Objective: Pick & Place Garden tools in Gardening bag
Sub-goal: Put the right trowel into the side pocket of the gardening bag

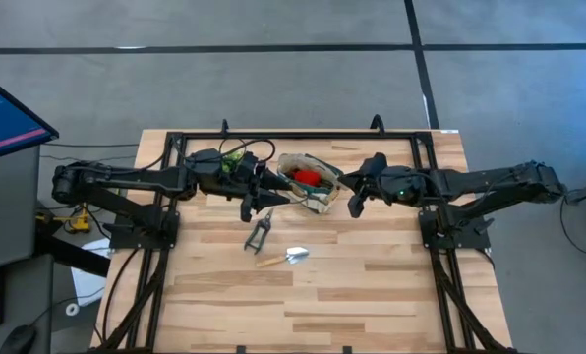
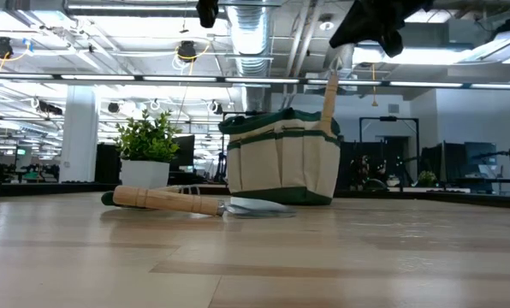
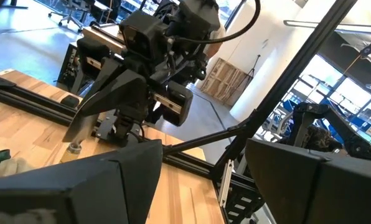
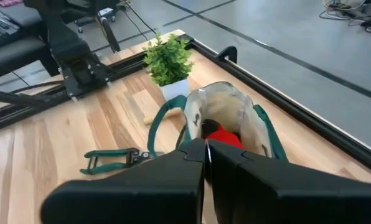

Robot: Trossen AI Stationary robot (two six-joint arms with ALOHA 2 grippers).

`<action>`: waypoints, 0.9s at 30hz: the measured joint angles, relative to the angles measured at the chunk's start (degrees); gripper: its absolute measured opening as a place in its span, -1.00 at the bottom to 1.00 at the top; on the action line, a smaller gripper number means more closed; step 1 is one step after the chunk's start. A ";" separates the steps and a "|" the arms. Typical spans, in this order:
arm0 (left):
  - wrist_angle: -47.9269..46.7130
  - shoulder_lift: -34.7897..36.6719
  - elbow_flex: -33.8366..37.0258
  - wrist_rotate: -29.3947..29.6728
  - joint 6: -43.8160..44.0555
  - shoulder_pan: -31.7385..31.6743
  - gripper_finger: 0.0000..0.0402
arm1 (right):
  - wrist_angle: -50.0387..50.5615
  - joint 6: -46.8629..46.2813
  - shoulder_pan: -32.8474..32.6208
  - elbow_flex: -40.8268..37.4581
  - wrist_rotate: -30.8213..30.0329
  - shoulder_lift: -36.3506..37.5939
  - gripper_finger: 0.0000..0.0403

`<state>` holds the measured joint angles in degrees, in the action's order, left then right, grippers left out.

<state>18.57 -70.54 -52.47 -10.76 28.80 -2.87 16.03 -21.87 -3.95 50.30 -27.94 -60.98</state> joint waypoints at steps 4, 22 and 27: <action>-0.07 0.00 0.00 0.00 0.00 0.00 0.10 | 0.05 1.08 0.00 0.00 -0.36 0.00 -1.00; -0.33 -0.02 0.00 -0.02 0.00 0.00 0.10 | 3.12 -0.48 0.79 -0.20 0.67 -5.85 -1.00; -0.70 -0.02 0.00 0.00 0.00 0.00 0.09 | 0.82 -0.15 1.44 -0.06 1.12 -7.62 -1.00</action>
<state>17.87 -70.57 -52.47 -10.76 28.80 -2.87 16.85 -22.02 -2.50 50.25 -26.82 -68.60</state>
